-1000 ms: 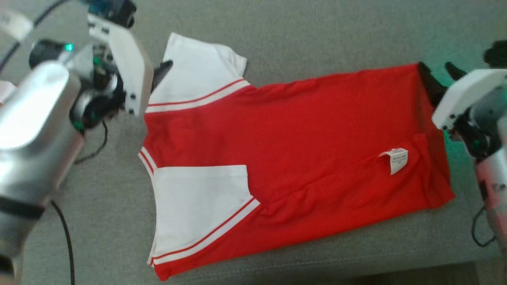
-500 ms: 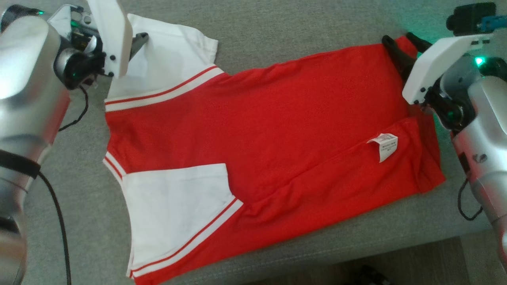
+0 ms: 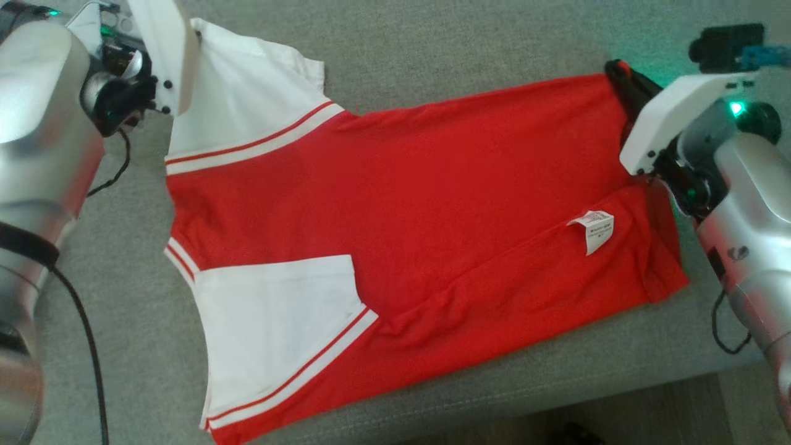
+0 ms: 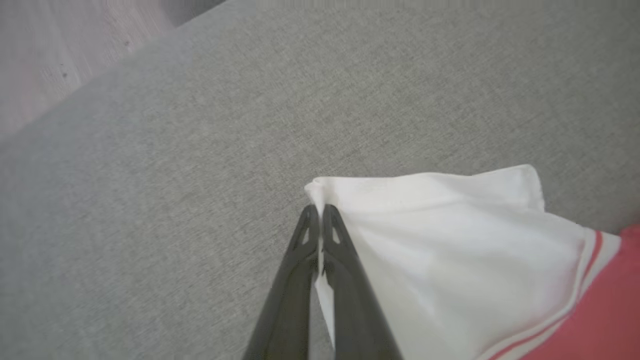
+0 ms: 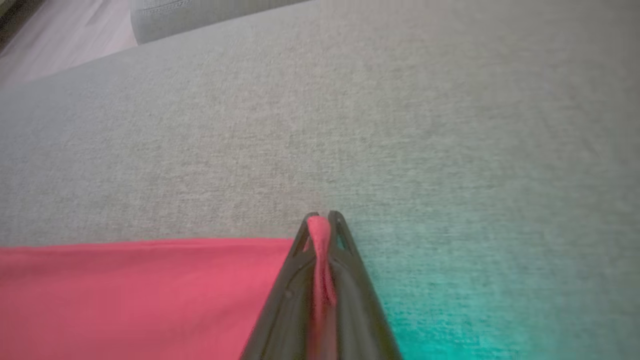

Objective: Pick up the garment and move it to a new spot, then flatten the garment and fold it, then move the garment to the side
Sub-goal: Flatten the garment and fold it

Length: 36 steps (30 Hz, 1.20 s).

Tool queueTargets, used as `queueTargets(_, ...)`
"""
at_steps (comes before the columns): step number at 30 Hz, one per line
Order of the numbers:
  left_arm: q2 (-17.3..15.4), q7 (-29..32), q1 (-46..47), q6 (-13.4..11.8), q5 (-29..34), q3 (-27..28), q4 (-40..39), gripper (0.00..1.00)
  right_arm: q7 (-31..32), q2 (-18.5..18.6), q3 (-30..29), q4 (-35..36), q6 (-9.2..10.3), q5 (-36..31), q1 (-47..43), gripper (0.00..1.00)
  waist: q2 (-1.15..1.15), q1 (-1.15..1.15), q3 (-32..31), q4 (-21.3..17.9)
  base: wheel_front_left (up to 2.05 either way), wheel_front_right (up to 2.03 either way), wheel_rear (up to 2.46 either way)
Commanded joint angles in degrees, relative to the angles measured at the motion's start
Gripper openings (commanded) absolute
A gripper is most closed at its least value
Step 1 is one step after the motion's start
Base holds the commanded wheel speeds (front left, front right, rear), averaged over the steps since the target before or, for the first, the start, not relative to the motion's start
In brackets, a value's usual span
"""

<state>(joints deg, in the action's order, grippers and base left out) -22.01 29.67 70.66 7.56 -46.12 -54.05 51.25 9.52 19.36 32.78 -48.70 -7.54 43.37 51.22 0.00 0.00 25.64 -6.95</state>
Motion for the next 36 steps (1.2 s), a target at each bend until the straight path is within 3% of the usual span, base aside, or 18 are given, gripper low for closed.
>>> queueTargets(1,-2.31,-1.19,3.9,-0.09,0.25,1.53,-0.37,0.0,-1.84,0.72,-0.09,-0.19,0.05,-0.33,-0.43,0.0,0.0,0.0,-0.79,0.33,0.0,0.0,0.0)
queueTargets(11,-1.96,-4.21,2.17,-0.08,-3.03,-1.28,-0.66,0.0,-9.2,-0.39,1.32,-4.36,0.05,-0.72,0.11,0.0,0.0,0.0,-5.13,1.93,0.0,0.0,0.0)
queueTargets(19,-4.94,-2.32,-1.91,-0.08,-8.73,-5.13,-8.14,0.0,-10.99,1.39,3.39,-3.05,0.05,1.76,-3.66,0.0,0.0,0.0,-10.03,3.28,0.0,0.0,0.0)
queueTargets(32,-17.21,6.84,-7.55,-0.08,-19.96,-10.99,-26.75,0.0,-9.76,5.94,8.42,-2.4,0.05,5.45,-10.0,0.0,0.0,0.0,-16.19,5.35,0.0,0.0,0.0)
queueTargets(36,-20.65,13.12,-9.46,-0.08,-24.07,-12.51,-32.83,0.0,-9.4,6.59,10.07,-3.28,0.05,6.28,-10.61,0.0,0.0,0.0,-17.46,5.78,0.0,0.0,0.0)
